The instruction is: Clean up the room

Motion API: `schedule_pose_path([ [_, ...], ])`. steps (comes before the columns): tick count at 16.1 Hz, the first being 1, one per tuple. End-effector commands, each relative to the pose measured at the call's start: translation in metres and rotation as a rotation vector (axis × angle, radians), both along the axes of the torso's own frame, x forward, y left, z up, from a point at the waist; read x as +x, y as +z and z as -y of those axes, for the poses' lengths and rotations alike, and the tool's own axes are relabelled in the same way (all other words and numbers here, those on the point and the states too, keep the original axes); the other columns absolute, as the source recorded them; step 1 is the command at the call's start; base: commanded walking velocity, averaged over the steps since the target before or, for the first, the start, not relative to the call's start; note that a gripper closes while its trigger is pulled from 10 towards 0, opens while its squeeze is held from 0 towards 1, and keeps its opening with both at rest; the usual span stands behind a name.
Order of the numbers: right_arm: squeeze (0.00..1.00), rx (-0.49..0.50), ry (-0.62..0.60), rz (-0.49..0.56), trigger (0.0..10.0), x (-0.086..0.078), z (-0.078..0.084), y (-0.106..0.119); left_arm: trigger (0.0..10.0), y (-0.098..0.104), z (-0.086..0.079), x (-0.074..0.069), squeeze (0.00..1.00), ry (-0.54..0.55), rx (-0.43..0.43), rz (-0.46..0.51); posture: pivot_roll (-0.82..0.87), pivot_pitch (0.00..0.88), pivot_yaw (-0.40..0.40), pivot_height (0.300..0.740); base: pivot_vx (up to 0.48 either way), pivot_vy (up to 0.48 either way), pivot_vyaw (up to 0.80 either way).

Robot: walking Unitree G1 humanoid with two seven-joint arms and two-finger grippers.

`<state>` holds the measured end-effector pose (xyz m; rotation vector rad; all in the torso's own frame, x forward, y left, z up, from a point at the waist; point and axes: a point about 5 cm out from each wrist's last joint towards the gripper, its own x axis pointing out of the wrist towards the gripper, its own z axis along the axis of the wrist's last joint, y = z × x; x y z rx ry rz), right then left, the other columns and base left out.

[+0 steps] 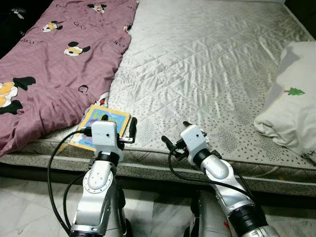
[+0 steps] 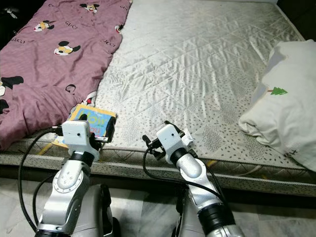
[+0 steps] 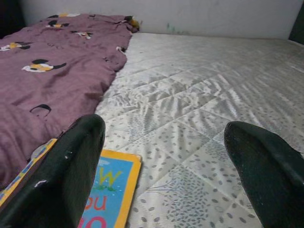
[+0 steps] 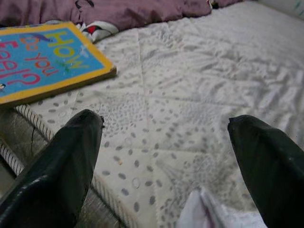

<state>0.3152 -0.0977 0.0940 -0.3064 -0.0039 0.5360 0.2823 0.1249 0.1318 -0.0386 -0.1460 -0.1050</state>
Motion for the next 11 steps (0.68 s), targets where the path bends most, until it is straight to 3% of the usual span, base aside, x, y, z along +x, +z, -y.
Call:
schedule_pose_path([
  [1,0.00,0.020,-0.012,-0.020,10.0,0.000,-0.001,-0.004,10.0,0.000,-0.002,-0.001,0.00,-0.002,0.003,-0.007,0.02,0.189,-0.004,0.531,0.000,0.000,0.00],
  [6,0.00,0.012,-0.097,0.002,10.0,0.013,-0.003,-0.003,10.0,-0.005,0.000,-0.004,0.00,-0.016,-0.017,-0.040,0.02,0.208,0.005,0.531,0.000,0.000,0.00],
  [9,0.00,0.086,-0.203,-0.022,10.0,0.023,-0.002,0.000,10.0,0.001,0.016,-0.008,0.00,-0.040,-0.046,-0.021,0.05,0.245,-0.017,0.531,0.000,0.000,0.00],
  [11,0.00,0.095,-0.227,-0.004,10.0,0.024,-0.003,0.001,10.0,0.003,0.017,-0.015,0.00,-0.044,-0.054,-0.024,0.06,0.279,-0.024,0.531,0.000,0.000,0.00],
])
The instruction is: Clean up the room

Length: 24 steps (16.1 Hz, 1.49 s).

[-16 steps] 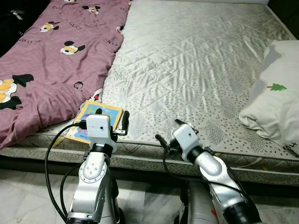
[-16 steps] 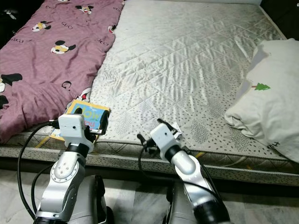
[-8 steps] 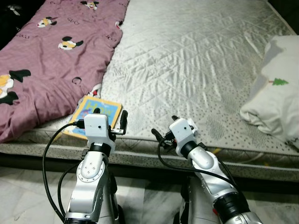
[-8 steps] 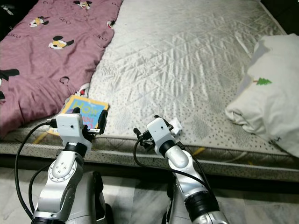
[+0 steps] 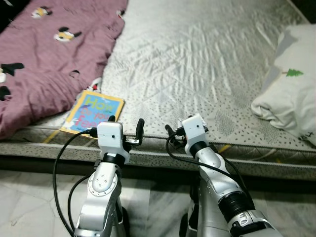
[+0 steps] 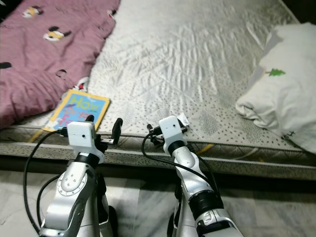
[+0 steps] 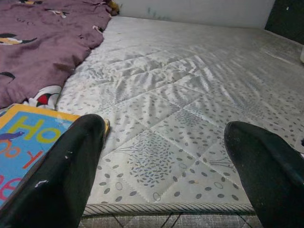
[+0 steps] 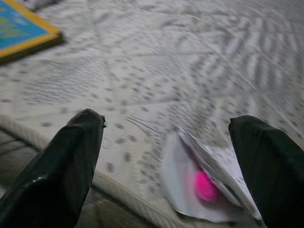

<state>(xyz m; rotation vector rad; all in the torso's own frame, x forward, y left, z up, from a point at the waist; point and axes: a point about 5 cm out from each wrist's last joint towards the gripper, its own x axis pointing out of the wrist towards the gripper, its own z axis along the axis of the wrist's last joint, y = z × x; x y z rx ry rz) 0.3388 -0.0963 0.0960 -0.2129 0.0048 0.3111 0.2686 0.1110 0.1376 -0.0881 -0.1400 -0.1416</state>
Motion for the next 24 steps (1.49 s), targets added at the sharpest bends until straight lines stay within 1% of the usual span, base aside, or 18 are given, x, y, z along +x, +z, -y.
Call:
schedule_pose_path([
  [1,0.00,0.007,-0.026,0.005,10.0,0.002,0.000,-0.001,10.0,-0.006,0.002,-0.009,0.00,-0.010,-0.019,-0.044,0.07,0.297,-0.024,0.531,0.000,0.000,0.00],
  [3,0.00,0.011,-0.046,0.002,10.0,0.005,0.001,-0.001,10.0,-0.010,0.007,-0.019,0.00,-0.041,-0.005,-0.061,0.08,0.322,-0.021,0.531,0.000,0.000,0.00],
  [4,0.00,0.005,-0.067,0.007,10.0,0.010,0.004,0.002,10.0,-0.010,0.008,-0.023,0.00,-0.047,0.001,-0.070,0.09,0.328,-0.021,0.531,0.000,0.000,0.00],
  [5,0.00,0.008,-0.071,0.017,10.0,0.012,0.005,0.004,10.0,-0.009,0.007,-0.022,0.00,-0.041,-0.004,-0.075,0.09,0.333,-0.023,0.531,0.000,0.000,0.00],
  [6,0.00,-0.009,-0.078,0.040,10.0,0.014,0.006,0.008,10.0,-0.008,0.007,-0.023,0.00,-0.045,-0.016,-0.083,0.10,0.337,-0.024,0.531,0.000,0.000,0.00],
  [7,0.00,-0.025,-0.111,0.045,10.0,0.020,0.009,0.011,10.0,-0.005,0.012,-0.025,0.00,-0.073,-0.008,-0.076,0.10,0.342,-0.030,0.531,0.000,0.000,0.00],
  [9,0.00,-0.069,-0.140,0.053,10.0,0.027,0.012,0.016,10.0,-0.004,0.012,-0.025,0.00,-0.067,-0.006,-0.076,0.10,0.340,-0.037,0.531,0.000,0.000,0.00],
  [10,0.00,-0.074,-0.185,0.042,10.0,0.030,0.017,0.017,10.0,-0.004,0.009,-0.024,0.00,-0.055,-0.004,-0.077,0.10,0.337,-0.040,0.531,0.000,0.000,0.00],
  [12,0.00,-0.131,-0.264,-0.011,10.0,0.034,0.030,0.013,10.0,-0.003,0.004,-0.020,0.00,-0.026,0.000,-0.071,0.11,0.317,-0.052,0.531,0.000,0.000,0.00],
  [13,0.00,-0.153,-0.286,-0.041,7.9,0.034,0.035,0.008,10.0,-0.002,0.002,-0.018,0.00,-0.019,0.002,-0.066,0.11,0.311,-0.056,0.531,0.000,0.000,0.00],
  [14,0.00,-0.188,-0.308,-0.085,0.0,0.033,0.040,0.002,10.0,-0.001,0.001,-0.017,0.00,-0.015,0.006,-0.058,0.11,0.301,-0.063,0.531,0.000,0.000,0.00],
  [16,0.00,-0.204,-0.318,-0.145,0.0,0.030,0.049,-0.006,10.0,0.000,-0.003,-0.013,0.00,0.002,0.009,-0.053,0.10,0.283,-0.065,0.531,0.000,0.000,0.00],
  [18,0.00,-0.182,-0.344,-0.209,0.0,0.027,0.057,-0.014,10.0,-0.001,-0.003,-0.010,0.00,0.001,0.006,-0.055,0.10,0.267,-0.061,0.531,0.000,0.000,0.00],
  [19,0.00,-0.150,-0.366,-0.255,0.0,0.025,0.061,-0.020,10.0,0.000,-0.001,-0.007,0.00,-0.017,0.008,-0.048,0.10,0.255,-0.058,0.531,0.000,0.000,0.00],
  [21,0.00,-0.105,-0.383,-0.299,0.0,0.021,0.061,-0.026,10.0,0.002,0.000,-0.003,0.00,-0.031,0.011,-0.038,0.10,0.238,-0.053,0.531,0.000,0.000,0.00],
  [23,0.00,-0.077,-0.384,-0.309,0.0,0.020,0.058,-0.028,10.0,0.005,-0.002,0.005,0.00,-0.028,0.016,-0.024,0.09,0.210,-0.039,0.531,0.000,0.000,0.00],
  [24,0.00,-0.040,-0.395,-0.318,0.0,0.020,0.057,-0.028,10.0,0.006,-0.002,0.008,0.00,-0.032,0.020,-0.015,0.09,0.200,-0.035,0.531,0.000,0.000,0.00],
])
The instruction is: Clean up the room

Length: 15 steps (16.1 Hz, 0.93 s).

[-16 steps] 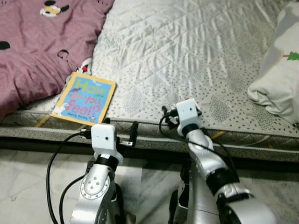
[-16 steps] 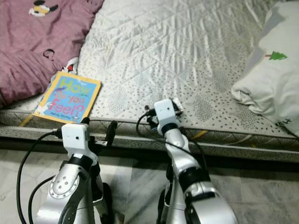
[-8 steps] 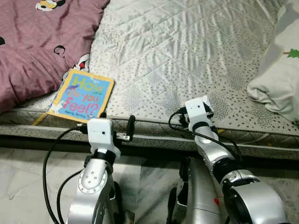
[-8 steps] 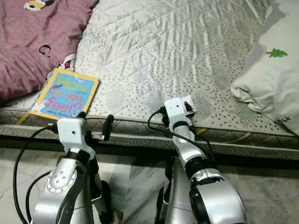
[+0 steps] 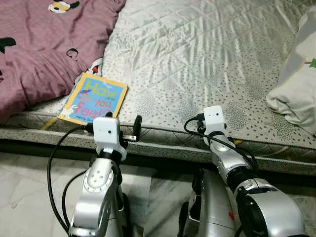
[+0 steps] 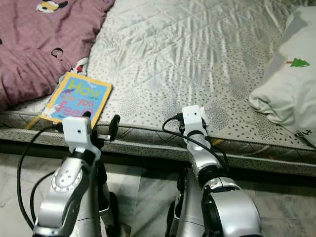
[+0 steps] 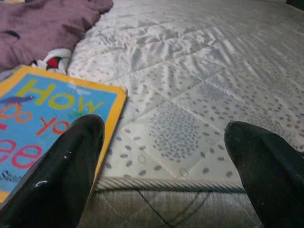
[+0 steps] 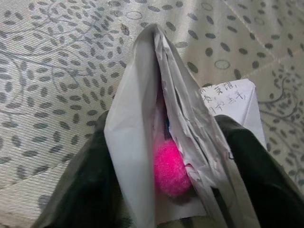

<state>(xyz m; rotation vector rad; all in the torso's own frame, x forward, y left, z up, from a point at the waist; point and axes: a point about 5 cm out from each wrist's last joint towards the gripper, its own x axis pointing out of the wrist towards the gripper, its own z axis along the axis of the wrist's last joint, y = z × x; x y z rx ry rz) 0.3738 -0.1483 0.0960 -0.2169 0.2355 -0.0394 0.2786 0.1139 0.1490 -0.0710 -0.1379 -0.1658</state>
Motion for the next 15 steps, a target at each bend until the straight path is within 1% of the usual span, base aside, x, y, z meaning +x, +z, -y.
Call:
schedule_pose_path([
  [1,0.00,0.040,-0.032,-0.126,0.0,-0.014,0.005,-0.028,10.0,-0.005,0.000,0.000,0.00,-0.012,0.004,-0.013,0.09,0.192,-0.032,0.531,0.000,0.000,0.00],
  [2,0.00,0.069,-0.034,-0.117,0.0,-0.014,0.003,-0.027,10.0,-0.005,0.000,0.003,0.00,-0.015,0.006,-0.007,0.08,0.180,-0.027,0.531,0.000,0.000,0.00],
  [5,0.00,0.105,-0.029,-0.111,0.0,-0.013,0.001,-0.026,10.0,-0.005,0.001,0.006,0.00,-0.024,-0.009,-0.006,0.07,0.159,-0.022,0.531,0.000,0.000,0.00],
  [6,0.00,0.129,-0.027,-0.100,0.0,-0.012,0.001,-0.024,10.0,-0.005,0.003,0.008,0.00,-0.061,-0.043,-0.008,0.06,0.149,-0.025,0.531,0.000,0.000,0.00],
  [7,0.00,0.149,-0.026,-0.101,0.0,-0.012,0.000,-0.023,10.0,-0.005,0.003,0.009,0.00,-0.078,-0.042,-0.003,0.06,0.147,-0.026,0.531,0.000,0.000,0.00],
  [8,0.00,0.199,-0.032,-0.093,0.0,-0.011,0.000,-0.021,10.0,-0.006,0.003,0.010,0.00,-0.089,-0.032,-0.003,0.06,0.144,-0.024,0.531,0.000,0.000,0.00],
  [10,0.00,0.223,-0.038,-0.061,0.0,-0.008,0.006,-0.016,10.0,-0.005,0.000,0.014,0.00,-0.085,-0.021,0.002,0.05,0.131,-0.017,0.531,0.000,0.000,0.00],
  [11,0.00,0.264,-0.055,-0.052,0.0,-0.008,0.009,-0.014,10.0,-0.006,0.000,0.015,0.00,-0.087,-0.018,0.004,0.05,0.124,-0.014,0.531,0.000,0.000,0.00],
  [14,0.00,0.302,-0.063,-0.018,0.0,-0.007,0.011,-0.010,10.0,-0.003,0.006,0.022,0.00,-0.113,-0.026,0.020,0.03,0.089,-0.005,0.531,0.000,0.000,0.00],
  [15,0.00,0.343,-0.080,-0.015,0.0,-0.007,0.010,-0.010,10.0,-0.002,0.006,0.025,0.00,-0.112,-0.027,0.025,0.02,0.071,-0.003,0.531,0.000,0.000,0.00],
])
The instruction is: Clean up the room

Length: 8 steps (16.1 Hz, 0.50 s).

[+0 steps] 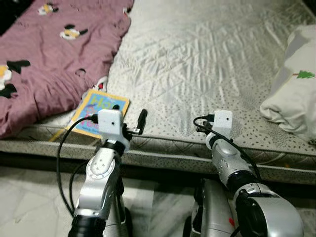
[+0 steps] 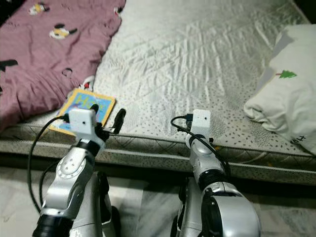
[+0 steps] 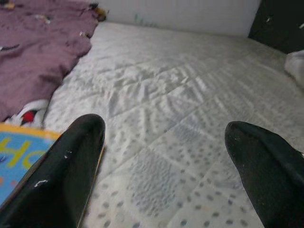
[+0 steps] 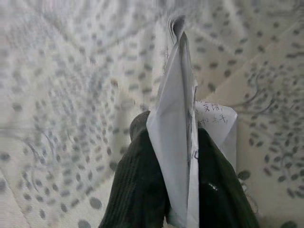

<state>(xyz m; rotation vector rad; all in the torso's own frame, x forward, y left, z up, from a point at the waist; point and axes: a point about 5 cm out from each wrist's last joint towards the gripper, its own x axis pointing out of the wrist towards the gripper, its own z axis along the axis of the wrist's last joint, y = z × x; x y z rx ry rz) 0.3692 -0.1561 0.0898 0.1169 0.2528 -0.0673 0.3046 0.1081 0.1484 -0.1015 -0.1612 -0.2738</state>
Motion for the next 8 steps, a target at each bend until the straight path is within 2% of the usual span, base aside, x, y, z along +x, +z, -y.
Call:
schedule_pose_path([
  [1,0.00,0.053,-0.012,0.011,0.0,-0.002,-0.001,0.000,10.0,0.001,-0.001,0.003,0.00,0.001,-0.007,0.006,0.01,0.053,0.001,0.531,0.000,0.000,0.00],
  [4,0.00,0.085,0.005,0.138,0.0,-0.006,-0.009,0.012,10.0,0.002,-0.010,0.006,0.00,0.035,-0.003,0.029,-0.01,0.000,0.004,0.531,0.000,0.000,0.00],
  [8,0.00,0.055,-0.018,0.300,0.0,-0.023,0.000,0.033,10.0,0.000,-0.019,0.012,0.00,0.074,-0.010,0.033,-0.02,0.000,0.007,0.531,0.000,0.000,0.00],
])
